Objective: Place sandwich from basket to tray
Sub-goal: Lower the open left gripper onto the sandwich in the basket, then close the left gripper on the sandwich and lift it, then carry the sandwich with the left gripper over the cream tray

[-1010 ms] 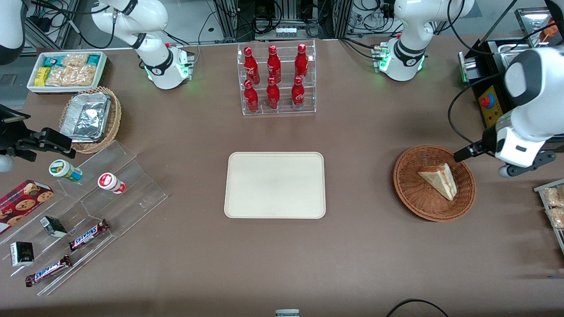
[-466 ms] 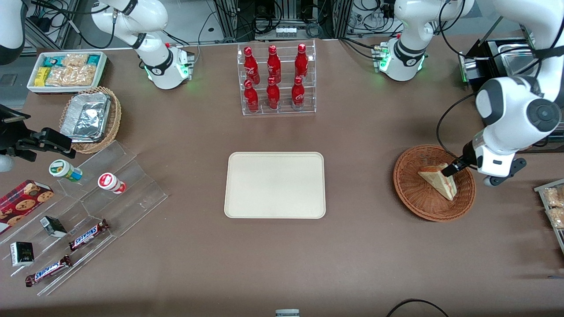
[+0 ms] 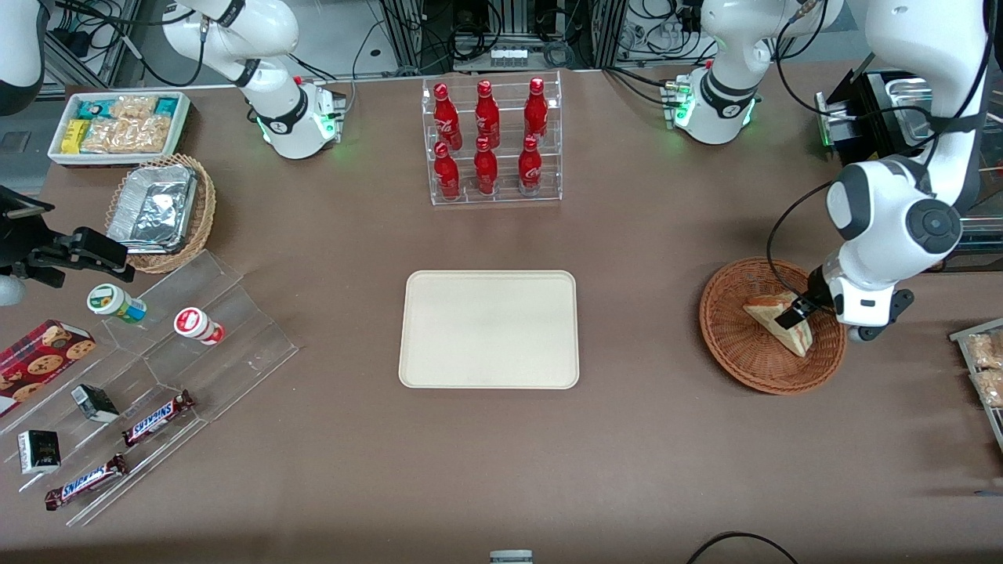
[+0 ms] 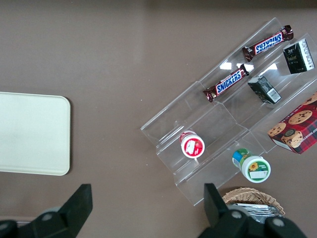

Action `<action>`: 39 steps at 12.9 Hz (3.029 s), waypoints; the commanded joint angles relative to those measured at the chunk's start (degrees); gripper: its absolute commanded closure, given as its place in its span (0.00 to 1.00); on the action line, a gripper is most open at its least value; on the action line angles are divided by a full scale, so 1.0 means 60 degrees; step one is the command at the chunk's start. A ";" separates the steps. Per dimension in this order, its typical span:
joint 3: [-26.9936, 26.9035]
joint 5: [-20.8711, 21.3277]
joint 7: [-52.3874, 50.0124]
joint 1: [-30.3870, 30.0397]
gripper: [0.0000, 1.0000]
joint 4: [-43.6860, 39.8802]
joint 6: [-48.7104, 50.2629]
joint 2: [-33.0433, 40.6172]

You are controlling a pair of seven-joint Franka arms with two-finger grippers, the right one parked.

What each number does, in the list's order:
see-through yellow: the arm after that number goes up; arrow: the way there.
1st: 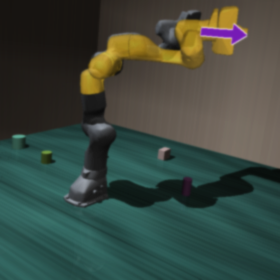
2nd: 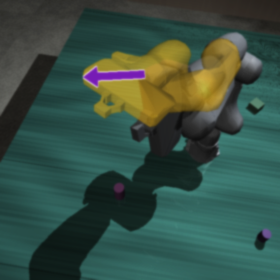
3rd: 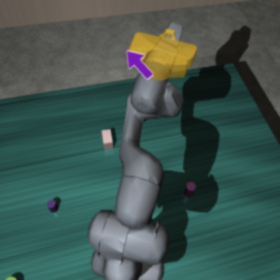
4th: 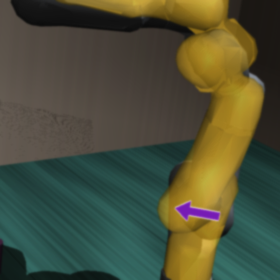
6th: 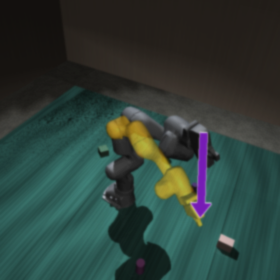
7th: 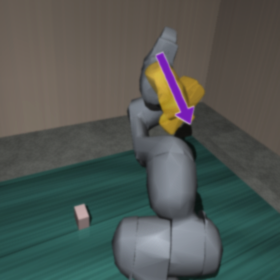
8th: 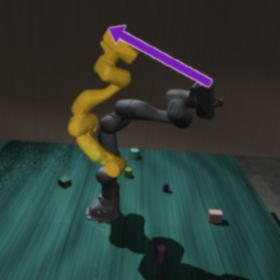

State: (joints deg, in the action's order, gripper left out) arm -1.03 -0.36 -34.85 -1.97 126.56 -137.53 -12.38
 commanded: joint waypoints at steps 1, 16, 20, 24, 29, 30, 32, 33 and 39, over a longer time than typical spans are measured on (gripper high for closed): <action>0.0025 -0.0057 -0.0255 -0.0037 0.00 0.0016 -0.0383 -0.0469; 0.0143 -0.0085 -0.0403 0.0649 0.62 -0.2498 0.3639 0.0117; 0.0143 -0.0115 -0.0415 0.2550 0.61 -0.3146 0.3748 -0.0292; 0.0157 -0.0072 -0.0272 0.4134 0.63 -0.3762 0.3704 -0.1215; 0.0172 -0.0570 -0.0095 0.5790 0.60 -0.5344 0.3587 -0.2973; 0.0186 -0.0555 0.0007 0.5909 0.60 -0.5360 0.3354 -0.3106; 0.0376 -0.0584 0.0037 0.6055 0.60 -0.5374 0.2288 -0.3587; 0.0406 -0.0585 0.0023 0.6158 0.60 -0.5418 0.1833 -0.3793; 0.0421 -0.0599 0.0154 0.6862 0.58 -0.6384 0.1609 -0.4760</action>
State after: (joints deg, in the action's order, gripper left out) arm 2.06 -3.24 -34.43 37.77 92.61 -128.61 -37.71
